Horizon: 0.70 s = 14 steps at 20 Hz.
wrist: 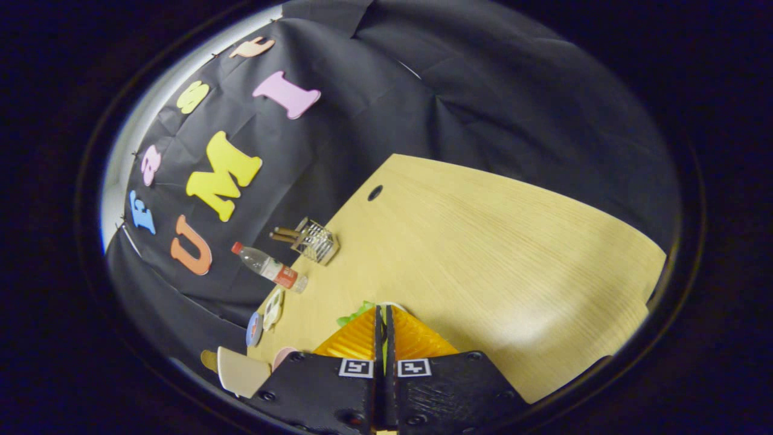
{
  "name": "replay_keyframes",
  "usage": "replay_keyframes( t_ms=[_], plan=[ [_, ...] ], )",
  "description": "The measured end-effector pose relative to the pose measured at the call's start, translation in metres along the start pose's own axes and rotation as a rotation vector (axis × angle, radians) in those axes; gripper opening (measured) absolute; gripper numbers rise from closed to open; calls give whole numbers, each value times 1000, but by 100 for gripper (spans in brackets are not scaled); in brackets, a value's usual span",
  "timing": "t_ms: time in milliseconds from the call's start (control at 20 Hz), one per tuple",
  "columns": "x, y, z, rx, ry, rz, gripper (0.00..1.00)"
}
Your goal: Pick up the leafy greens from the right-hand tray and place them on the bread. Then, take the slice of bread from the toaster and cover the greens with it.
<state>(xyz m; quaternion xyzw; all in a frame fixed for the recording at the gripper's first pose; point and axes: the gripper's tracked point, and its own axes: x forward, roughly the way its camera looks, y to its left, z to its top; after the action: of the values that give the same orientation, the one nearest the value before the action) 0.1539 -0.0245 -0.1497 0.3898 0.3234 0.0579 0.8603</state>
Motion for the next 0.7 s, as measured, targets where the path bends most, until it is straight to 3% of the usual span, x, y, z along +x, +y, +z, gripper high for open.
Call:
replay_keyframes(
  t_ms=[300,550,700],
  plan=[
    [-35,91,-16,-64,-23,147,0],
    [-41,179,-77,-125,46,271,0],
    [-22,219,-128,-179,115,315,0]
  ],
)
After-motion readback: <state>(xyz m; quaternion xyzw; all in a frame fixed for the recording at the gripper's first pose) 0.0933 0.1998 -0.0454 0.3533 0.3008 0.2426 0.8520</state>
